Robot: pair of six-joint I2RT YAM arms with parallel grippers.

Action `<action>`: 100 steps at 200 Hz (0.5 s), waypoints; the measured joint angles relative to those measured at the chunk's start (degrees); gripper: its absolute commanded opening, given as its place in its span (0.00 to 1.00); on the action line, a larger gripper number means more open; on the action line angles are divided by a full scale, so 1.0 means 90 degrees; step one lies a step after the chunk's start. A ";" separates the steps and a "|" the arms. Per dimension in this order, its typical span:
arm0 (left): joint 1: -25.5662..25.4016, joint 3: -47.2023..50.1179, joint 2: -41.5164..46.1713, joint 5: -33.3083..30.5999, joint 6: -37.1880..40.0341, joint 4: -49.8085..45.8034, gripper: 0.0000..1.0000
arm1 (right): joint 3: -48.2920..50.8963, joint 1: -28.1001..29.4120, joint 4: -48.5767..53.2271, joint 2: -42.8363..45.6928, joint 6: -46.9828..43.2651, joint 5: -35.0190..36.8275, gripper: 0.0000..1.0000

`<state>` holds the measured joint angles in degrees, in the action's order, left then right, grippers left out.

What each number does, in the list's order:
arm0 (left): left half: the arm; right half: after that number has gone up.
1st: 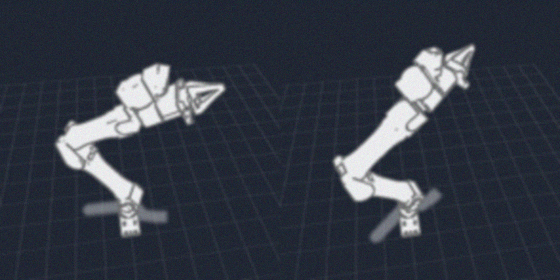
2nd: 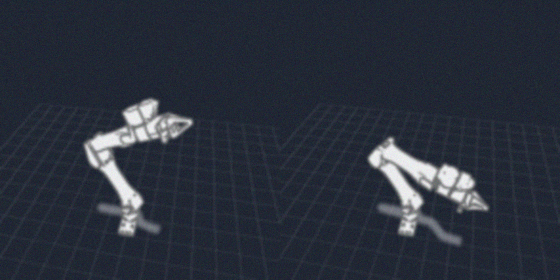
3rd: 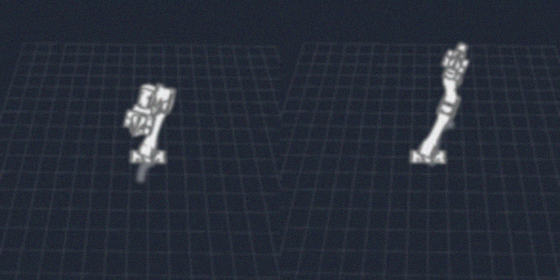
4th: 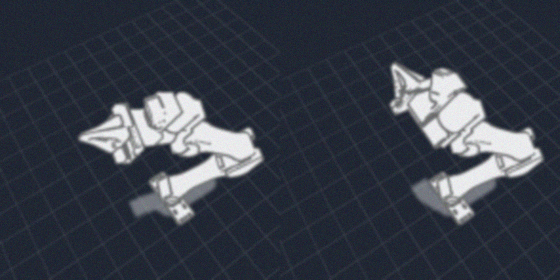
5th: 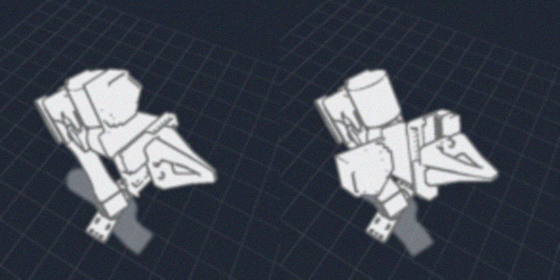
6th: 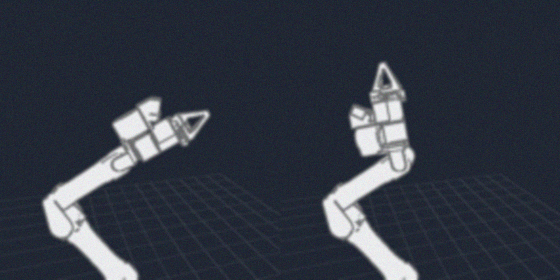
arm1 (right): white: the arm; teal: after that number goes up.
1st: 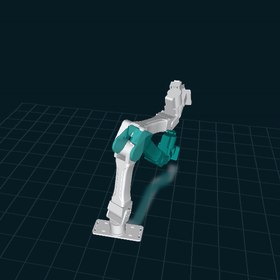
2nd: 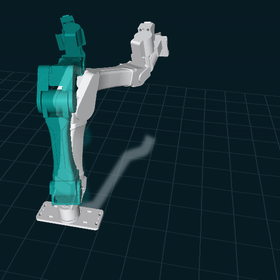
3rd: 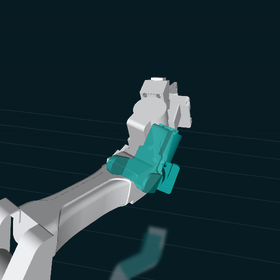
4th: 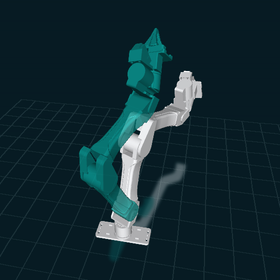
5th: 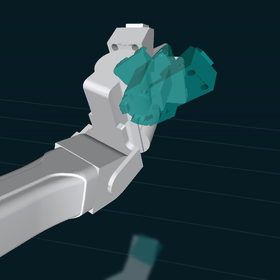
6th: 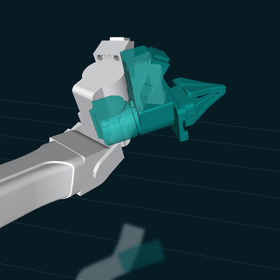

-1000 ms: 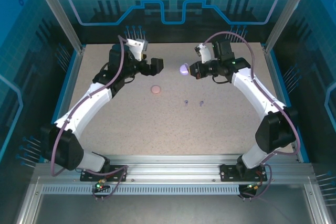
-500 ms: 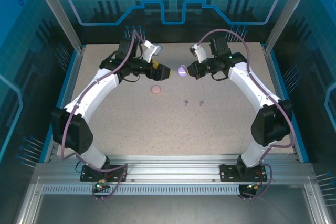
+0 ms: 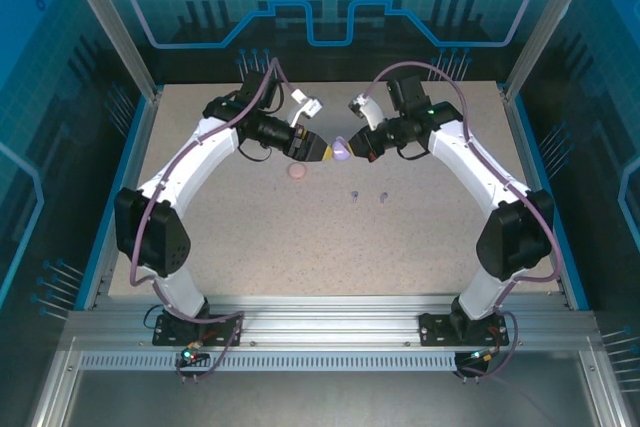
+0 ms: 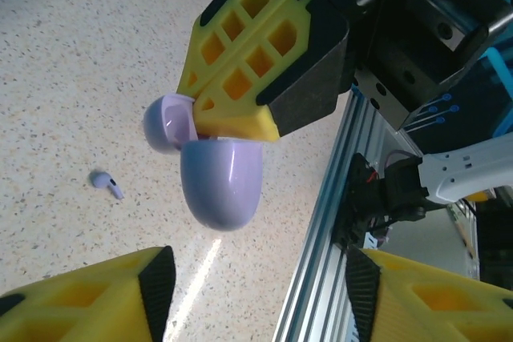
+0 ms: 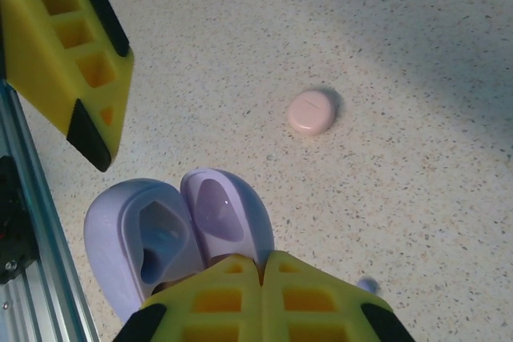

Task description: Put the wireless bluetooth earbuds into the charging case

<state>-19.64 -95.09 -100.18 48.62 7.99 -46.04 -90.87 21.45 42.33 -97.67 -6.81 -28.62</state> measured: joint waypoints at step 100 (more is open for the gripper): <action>-0.0112 -0.0430 -0.0216 0.0155 0.0185 -0.0493 0.52 | 0.0000 0.0204 0.0248 0.0044 -0.0114 -0.0034 0.00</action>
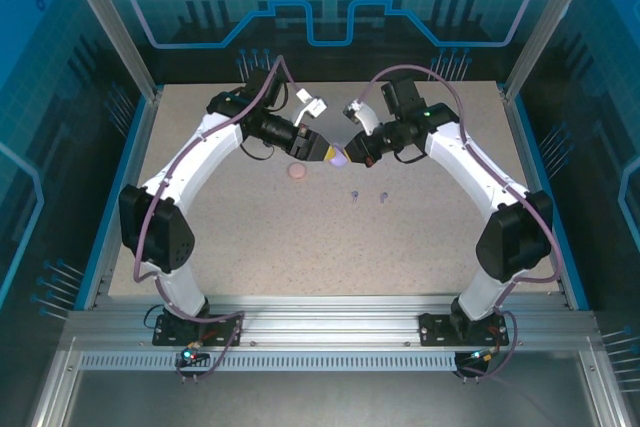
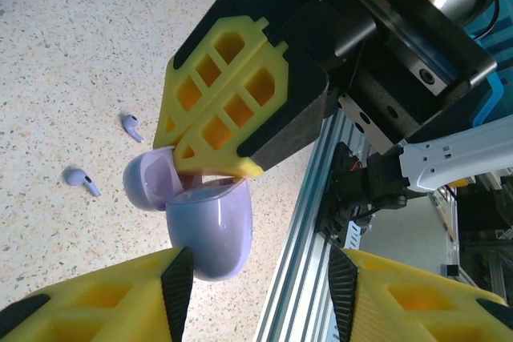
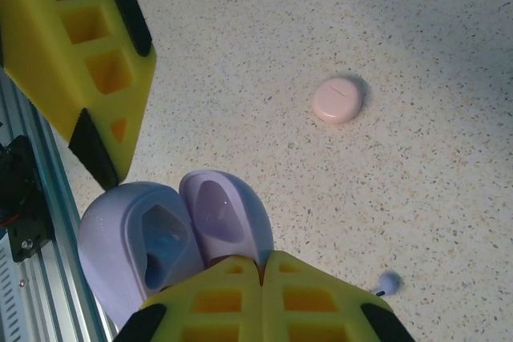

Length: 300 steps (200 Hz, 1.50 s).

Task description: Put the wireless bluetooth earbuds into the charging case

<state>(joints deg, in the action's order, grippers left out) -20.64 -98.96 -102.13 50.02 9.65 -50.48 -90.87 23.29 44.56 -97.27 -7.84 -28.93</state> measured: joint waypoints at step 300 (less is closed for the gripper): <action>-0.0066 -0.0034 -0.0325 0.0646 0.0136 -0.0240 0.31 | -0.0085 0.0134 0.0073 0.0236 -0.0022 -0.0029 0.00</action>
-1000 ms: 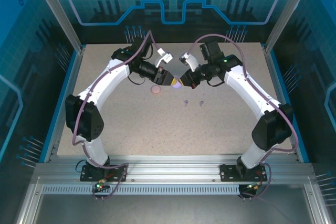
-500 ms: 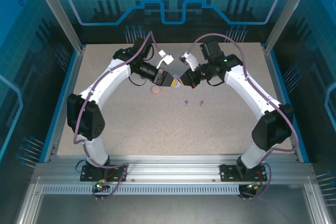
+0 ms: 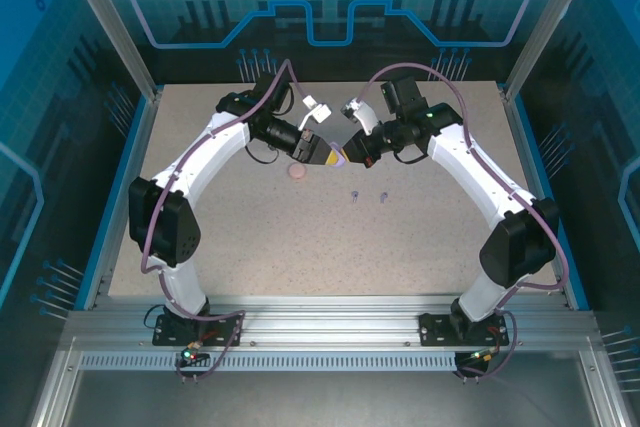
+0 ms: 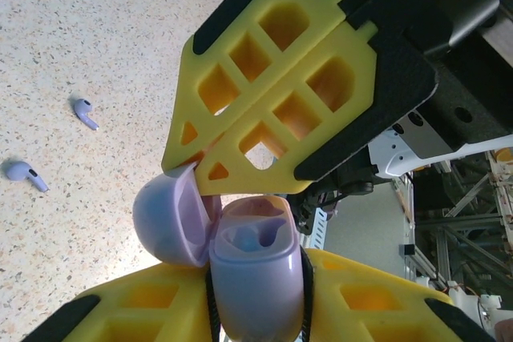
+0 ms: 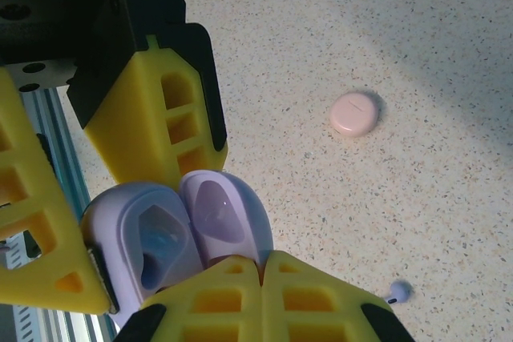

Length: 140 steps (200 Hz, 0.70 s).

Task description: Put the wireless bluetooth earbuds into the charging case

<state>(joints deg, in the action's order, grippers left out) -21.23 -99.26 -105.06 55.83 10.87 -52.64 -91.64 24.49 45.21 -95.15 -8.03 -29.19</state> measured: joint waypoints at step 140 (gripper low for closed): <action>0.0000 0.0000 -0.0049 0.0279 -0.0104 0.0124 0.36 | -0.0087 0.0000 0.0027 -0.0036 0.0000 -0.0007 0.00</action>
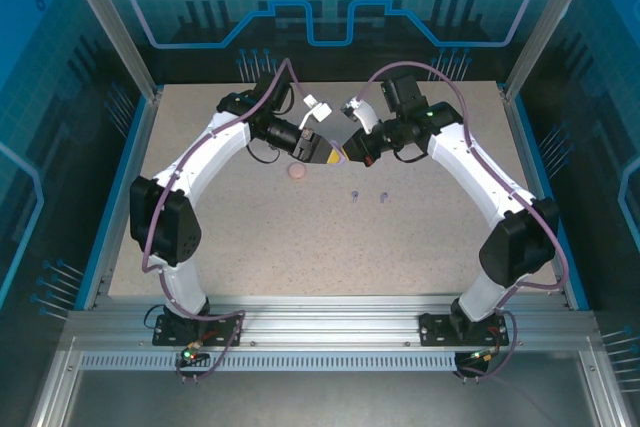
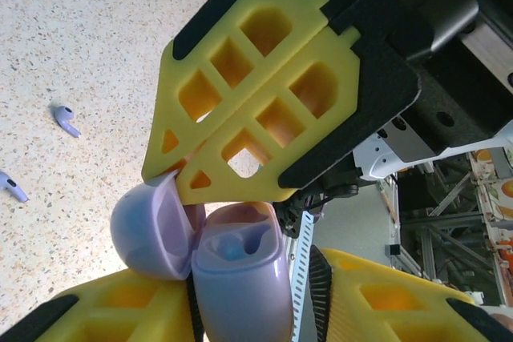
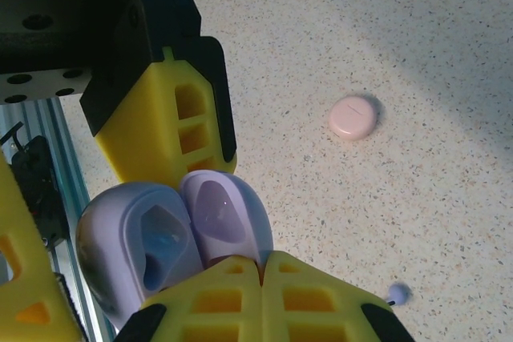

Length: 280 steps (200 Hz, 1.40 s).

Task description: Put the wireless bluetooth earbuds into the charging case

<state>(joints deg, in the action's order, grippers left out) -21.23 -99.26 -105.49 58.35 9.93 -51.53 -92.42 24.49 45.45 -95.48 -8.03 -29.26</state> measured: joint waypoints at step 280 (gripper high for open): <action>0.0051 0.3689 0.2650 -0.1656 -0.1236 0.4442 0.00 | 0.0515 -0.0971 -0.0619 0.1355 0.1885 0.0381 0.63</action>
<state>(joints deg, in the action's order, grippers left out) -20.78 -66.06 -81.65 43.44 -1.19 -11.55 -87.79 15.75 39.88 -83.29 8.93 -25.82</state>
